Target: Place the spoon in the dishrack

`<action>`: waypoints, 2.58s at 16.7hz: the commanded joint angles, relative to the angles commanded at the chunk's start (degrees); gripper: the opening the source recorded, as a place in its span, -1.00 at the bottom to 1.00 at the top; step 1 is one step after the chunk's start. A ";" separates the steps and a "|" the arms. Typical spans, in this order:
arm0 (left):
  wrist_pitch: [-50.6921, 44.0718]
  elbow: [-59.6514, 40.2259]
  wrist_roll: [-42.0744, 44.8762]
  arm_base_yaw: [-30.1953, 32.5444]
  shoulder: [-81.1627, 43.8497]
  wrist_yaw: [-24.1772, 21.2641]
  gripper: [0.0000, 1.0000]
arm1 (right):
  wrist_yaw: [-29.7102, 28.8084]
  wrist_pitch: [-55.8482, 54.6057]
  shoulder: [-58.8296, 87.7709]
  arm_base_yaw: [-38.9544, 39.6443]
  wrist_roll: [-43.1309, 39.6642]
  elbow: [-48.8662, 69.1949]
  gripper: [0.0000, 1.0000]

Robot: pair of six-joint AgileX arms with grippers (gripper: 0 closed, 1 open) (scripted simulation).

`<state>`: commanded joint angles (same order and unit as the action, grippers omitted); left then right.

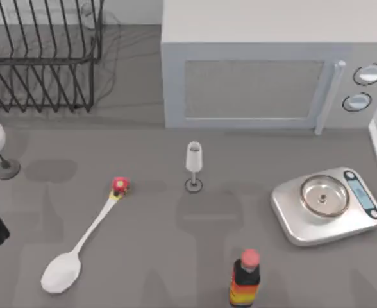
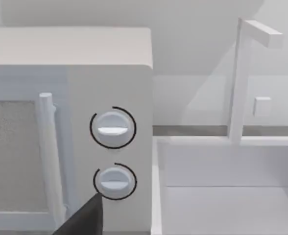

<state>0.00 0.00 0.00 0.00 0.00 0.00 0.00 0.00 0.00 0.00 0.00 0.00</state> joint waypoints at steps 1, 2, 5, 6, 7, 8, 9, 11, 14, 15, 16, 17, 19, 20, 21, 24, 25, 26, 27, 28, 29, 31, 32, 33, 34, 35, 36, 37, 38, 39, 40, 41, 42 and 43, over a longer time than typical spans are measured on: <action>0.00 0.00 0.00 0.00 0.00 0.00 1.00 | 0.00 0.00 0.00 0.00 0.00 0.00 1.00; -0.01 -0.01 0.00 0.01 -0.01 0.00 1.00 | 0.00 0.00 0.00 0.00 0.00 0.00 1.00; -2.80 -3.47 0.11 1.34 -3.61 -0.18 1.00 | 0.00 0.00 0.00 0.00 0.00 0.00 1.00; -4.55 -5.68 0.18 2.13 -6.04 -0.23 1.00 | 0.00 0.00 0.00 0.00 0.00 0.00 1.00; -6.62 -8.31 0.27 3.03 -9.07 -0.27 1.00 | 0.00 0.00 0.00 0.00 0.00 0.00 1.00; -8.97 -11.29 0.36 4.02 -12.72 -0.28 1.00 | 0.00 0.00 0.00 0.00 0.00 0.00 1.00; -11.60 -14.57 0.47 5.11 -16.97 -0.28 1.00 | 0.00 0.00 0.00 0.00 0.00 0.00 1.00; -17.47 -21.73 0.73 7.48 -27.25 -0.23 1.00 | 0.00 0.00 0.00 0.00 0.00 0.00 1.00; -27.32 -33.08 1.18 11.34 -45.64 -0.11 1.00 | 0.00 0.00 0.00 0.00 0.00 0.00 1.00; -30.72 -36.88 1.34 12.65 -51.88 -0.07 1.00 | 0.00 0.00 0.00 0.00 0.00 0.00 1.00; -34.10 -40.62 1.50 13.97 -57.90 -0.04 1.00 | 0.00 0.00 0.00 0.00 0.00 0.00 1.00; -37.43 -44.31 1.65 15.27 -63.54 -0.02 1.00 | 0.00 0.00 0.00 0.00 0.00 0.00 1.00; -43.69 -51.45 1.92 17.76 -73.61 -0.01 1.00 | 0.00 0.00 0.00 0.00 0.00 0.00 1.00; -46.55 -54.85 2.03 18.92 -78.21 -0.01 1.00 | 0.00 0.00 0.00 0.00 0.00 0.00 1.00; -49.19 -58.12 2.14 20.00 -82.64 -0.01 1.00 | 0.00 0.00 0.00 0.00 0.00 0.00 1.00; -55.63 -66.62 2.37 22.73 -94.12 -0.02 1.00 | 0.00 0.00 0.00 0.00 0.00 0.00 1.00; -57.24 -68.87 2.43 23.44 -96.92 -0.02 1.00 | 0.00 0.00 0.00 0.00 0.00 0.00 1.00; -58.56 -70.75 2.48 24.03 -99.12 -0.03 1.00 | 0.00 0.00 0.00 0.00 0.00 0.00 1.00; -59.58 -72.24 2.53 24.49 -100.81 -0.03 1.00 | 0.00 0.00 0.00 0.00 0.00 0.00 1.00; -60.28 -73.27 2.56 24.81 -102.04 -0.03 1.00 | 0.00 0.00 0.00 0.00 0.00 0.00 1.00; -60.67 -73.85 2.58 25.00 -102.75 -0.03 1.00 | 0.00 0.00 0.00 0.00 0.00 0.00 1.00; -60.76 -73.98 2.58 25.04 -102.92 -0.03 1.00 | 0.00 0.00 0.00 0.00 0.00 0.00 1.00; -60.76 -73.98 2.58 25.04 -102.92 -0.03 1.00 | 0.00 0.00 0.00 0.00 0.00 0.00 1.00; -60.76 -73.98 2.58 25.04 -102.92 -0.03 1.00 | 0.00 0.00 0.00 0.00 0.00 0.00 1.00; -60.63 -73.82 2.57 24.74 -102.74 -0.03 1.00 | 0.00 0.00 0.00 0.00 0.00 0.00 1.00; -60.47 -73.69 2.59 24.77 -102.84 -0.03 1.00 | 0.00 0.00 0.00 0.00 0.00 0.00 1.00; -59.75 -73.18 2.65 24.82 -103.23 -0.04 1.00 | 0.00 0.00 0.00 0.00 0.00 0.00 1.00; -58.42 -72.36 2.71 24.86 -103.88 -0.04 1.00 | 0.00 0.00 0.00 0.00 0.00 0.00 1.00; -56.48 -71.27 2.76 24.89 -104.77 -0.04 1.00 | 0.00 0.00 0.00 0.00 0.00 0.00 1.00; -53.96 -69.99 2.78 24.90 -105.87 -0.05 1.00 | 0.00 0.00 0.00 0.00 0.00 0.00 1.00; -51.00 -68.55 2.79 24.90 -107.09 -0.05 1.00 | 0.00 0.00 0.00 0.00 0.00 0.00 1.00; -47.91 -67.03 2.80 24.89 -108.37 -0.06 1.00 | 0.00 0.00 0.00 0.00 0.00 0.00 1.00; -45.00 -65.54 2.81 24.88 -109.60 -0.06 1.00 | 0.00 0.00 0.00 0.00 0.00 0.00 1.00; -42.59 -64.19 2.84 24.90 -110.72 -0.07 1.00 | 0.00 0.00 0.00 0.00 0.00 0.00 1.00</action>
<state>-42.59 -64.19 2.84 24.90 -110.72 -0.07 0.00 0.00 0.00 0.00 0.00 0.00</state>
